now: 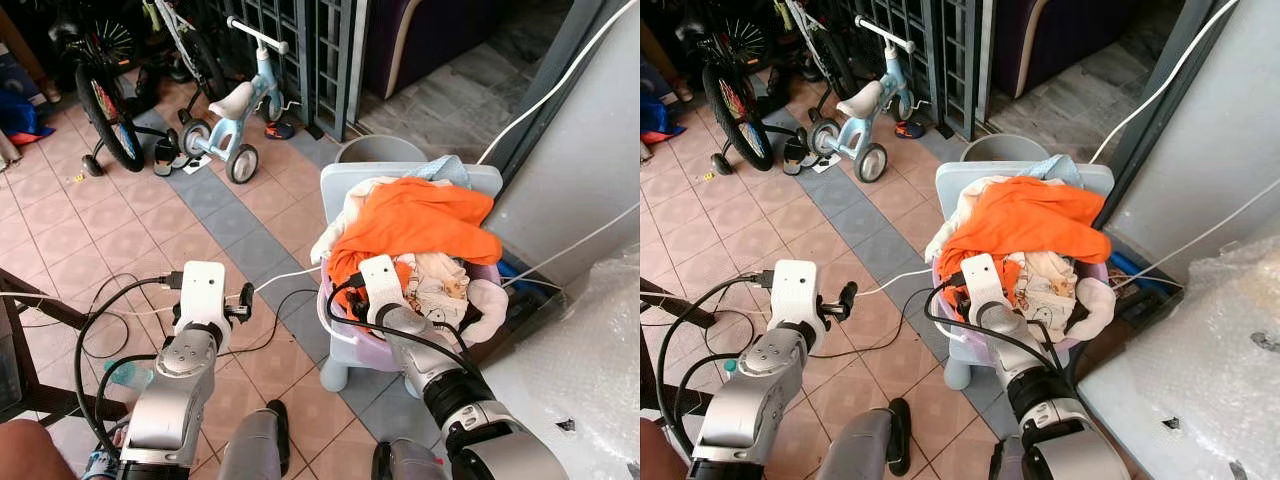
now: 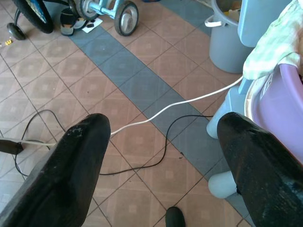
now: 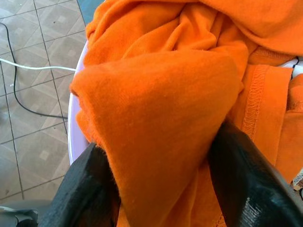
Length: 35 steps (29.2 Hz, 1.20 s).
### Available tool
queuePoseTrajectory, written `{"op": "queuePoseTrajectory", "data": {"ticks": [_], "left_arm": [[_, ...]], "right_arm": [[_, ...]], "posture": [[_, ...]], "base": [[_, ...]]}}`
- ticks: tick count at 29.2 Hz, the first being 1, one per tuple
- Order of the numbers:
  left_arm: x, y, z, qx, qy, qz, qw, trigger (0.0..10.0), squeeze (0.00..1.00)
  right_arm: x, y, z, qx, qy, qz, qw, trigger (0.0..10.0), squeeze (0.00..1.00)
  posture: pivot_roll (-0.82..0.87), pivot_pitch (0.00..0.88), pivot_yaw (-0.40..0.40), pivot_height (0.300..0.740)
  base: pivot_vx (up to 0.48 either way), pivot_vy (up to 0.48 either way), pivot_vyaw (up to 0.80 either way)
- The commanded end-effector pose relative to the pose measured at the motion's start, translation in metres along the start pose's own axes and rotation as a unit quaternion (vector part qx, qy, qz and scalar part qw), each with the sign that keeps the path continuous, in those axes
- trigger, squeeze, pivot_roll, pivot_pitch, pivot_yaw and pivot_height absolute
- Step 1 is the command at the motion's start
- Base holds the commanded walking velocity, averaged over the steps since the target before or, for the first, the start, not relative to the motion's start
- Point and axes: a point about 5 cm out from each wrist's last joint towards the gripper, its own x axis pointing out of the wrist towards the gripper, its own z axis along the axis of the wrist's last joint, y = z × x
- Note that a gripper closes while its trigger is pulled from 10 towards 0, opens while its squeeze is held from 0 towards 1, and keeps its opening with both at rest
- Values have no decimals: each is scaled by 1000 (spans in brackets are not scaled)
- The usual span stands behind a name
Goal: Clothes washing
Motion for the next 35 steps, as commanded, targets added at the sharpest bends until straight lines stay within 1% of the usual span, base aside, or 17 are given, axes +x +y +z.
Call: {"op": "queuePoseTrajectory", "data": {"ticks": [1, 4, 13, 18, 20, 23, 24, 25, 26, 27, 28, 30, 31, 32, 33, 34, 35], "left_arm": [[0, -1, -2, 10, 4, 0, 1000, 10000, 0], [1, -2, -1, 9, 1, -2, 1000, 10000, 0], [3, -3, -1, 4, -1, -5, 1000, 10000, 0], [6, -7, 3, -3, -10, -12, 1000, 10000, 0], [6, -10, 6, -13, -21, -18, 1000, 10000, 0], [6, -11, 9, -22, -36, -17, 999, 10000, 0], [6, -12, 10, -26, -40, -17, 999, 10000, 0], [6, -12, 10, -26, -40, -17, 999, 10000, 0], [6, -12, 11, -29, -42, -18, 999, 10000, 0], [7, -14, 12, -34, -47, -20, 998, 10000, 0], [7, -15, 13, -35, -49, -21, 998, 10000, 0], [8, -16, 14, -37, -52, -19, 998, 10000, 0], [9, -17, 15, -38, -55, -19, 998, 10000, 0], [10, -18, 16, -39, -58, -19, 997, 10000, 0], [10, -18, 17, -37, -61, -17, 997, 10000, 0], [11, -18, 18, -37, -63, -14, 997, 10000, 0], [11, -18, 18, -37, -63, -14, 997, 10000, 0]], "right_arm": [[1, 0, -3, 11, 8, 2, 1000, 0, 0], [2, 0, -2, 35, 4, 2, 999, 0, 0], [3, -3, 2, 49, -4, -3, 999, 0, 0], [2, -6, 16, 82, -46, -6, 996, 0, 0], [-1, -11, 28, 92, -80, -8, 993, 0, 0], [-7, -21, 33, 90, -106, -29, 990, 0, 0], [-11, -25, 39, 93, -132, -32, 986, 0, 0], [-11, -25, 39, 93, -132, -32, 986, 0, 0], [-15, -27, 42, 96, -149, -34, 984, 0, 0], [-26, -35, 54, 100, -202, -45, 973, 0, 0], [-29, -37, 58, 99, -218, -50, 970, 0, 0], [-40, -45, 70, 86, -267, -68, 957, 0, 0], [-51, -54, 81, 72, -306, -97, 944, 0, 0], [-59, -60, 88, 62, -333, -118, 934, 0, 0], [-67, -65, 96, 54, -355, -134, 924, 0, 0], [-73, -68, 100, 49, -368, -144, 917, 0, 0], [-73, -68, 100, 49, -368, -144, 917, 0, 0]], "posture": [[90, 135, 23, 740], [87, 129, 21, 740], [71, 125, 22, 740], [64, 119, 22, 740], [57, 109, 23, 740], [54, 101, 24, 740], [50, 96, 26, 740], [50, 96, 26, 740], [46, 92, 27, 740], [40, 86, 29, 740], [40, 86, 29, 740], [34, 79, 31, 740], [28, 71, 34, 740], [25, 67, 35, 740], [25, 67, 35, 740], [19, 63, 36, 740], [19, 63, 36, 740]], "base": [[0, 0, 0], [0, 0, 0], [0, 0, 0], [0, 0, 0], [0, 0, 0], [0, 0, 0], [0, 0, 0], [0, 0, 0], [0, 0, 0], [0, 0, 0], [0, 0, 0], [0, 0, 0], [0, 0, 0], [0, 0, 0], [0, 0, 0], [0, 0, 0], [0, 0, 0]]}}
